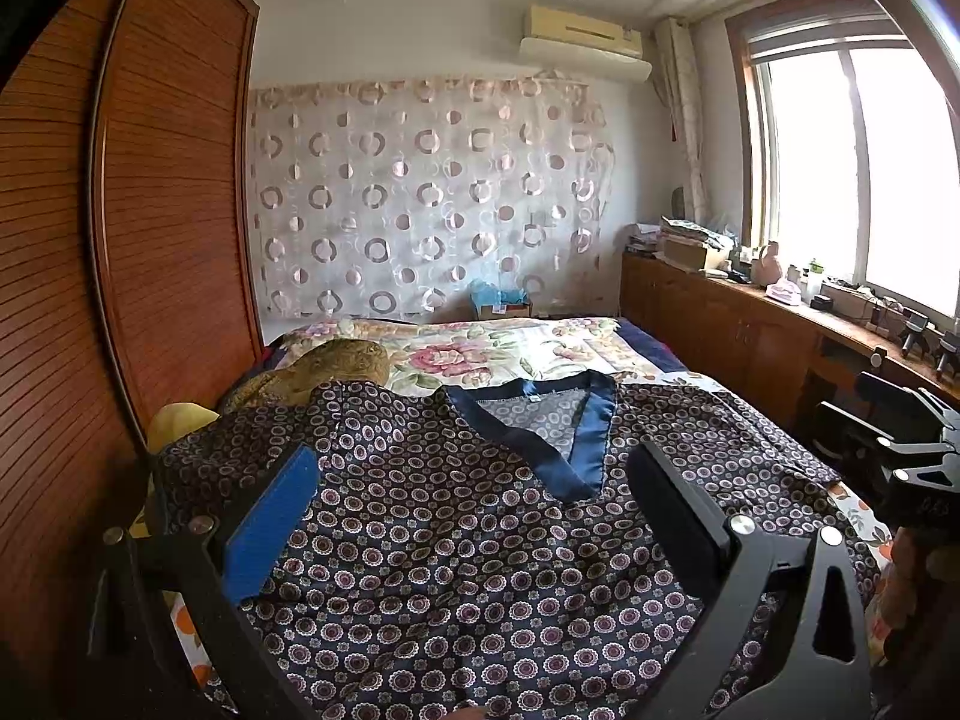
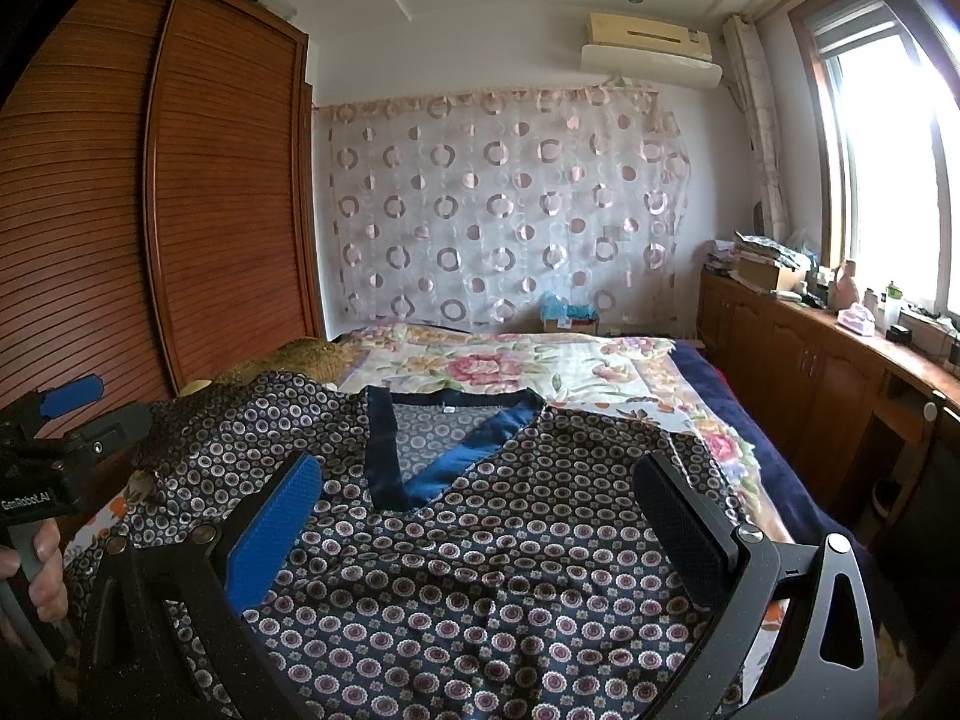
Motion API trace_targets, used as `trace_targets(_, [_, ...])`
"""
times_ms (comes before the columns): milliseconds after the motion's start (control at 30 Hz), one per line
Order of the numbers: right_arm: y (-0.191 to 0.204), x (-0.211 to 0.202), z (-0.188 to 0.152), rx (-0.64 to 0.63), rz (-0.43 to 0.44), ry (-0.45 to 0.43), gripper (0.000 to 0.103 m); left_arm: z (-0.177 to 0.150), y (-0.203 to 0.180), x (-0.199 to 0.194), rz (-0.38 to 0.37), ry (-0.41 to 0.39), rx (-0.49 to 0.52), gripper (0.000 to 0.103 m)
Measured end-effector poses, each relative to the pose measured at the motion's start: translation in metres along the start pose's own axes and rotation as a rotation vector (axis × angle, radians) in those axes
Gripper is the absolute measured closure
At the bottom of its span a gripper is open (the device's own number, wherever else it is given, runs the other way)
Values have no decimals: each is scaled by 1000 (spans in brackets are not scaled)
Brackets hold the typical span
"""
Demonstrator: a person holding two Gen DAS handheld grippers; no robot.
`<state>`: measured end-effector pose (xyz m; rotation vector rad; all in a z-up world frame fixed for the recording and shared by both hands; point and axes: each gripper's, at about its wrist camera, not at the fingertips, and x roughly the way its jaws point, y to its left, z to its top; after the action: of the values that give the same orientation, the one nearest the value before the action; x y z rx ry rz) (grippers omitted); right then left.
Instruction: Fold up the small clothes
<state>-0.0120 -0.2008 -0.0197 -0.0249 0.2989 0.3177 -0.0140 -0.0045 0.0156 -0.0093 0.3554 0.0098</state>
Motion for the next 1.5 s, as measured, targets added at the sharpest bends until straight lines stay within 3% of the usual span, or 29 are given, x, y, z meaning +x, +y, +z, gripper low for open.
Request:
trace_targets(700, [0,6,-3,-3,20,12,0,-6,4,4,9,16,-5,0])
trace_targets(1233, [7,41,-1,-65,82,98,0,-31,56,29,78,118,-28,0])
trace_targets(1500, [12,58,-4,-86,136,170,0,-52,94,48,84,233,-22,0])
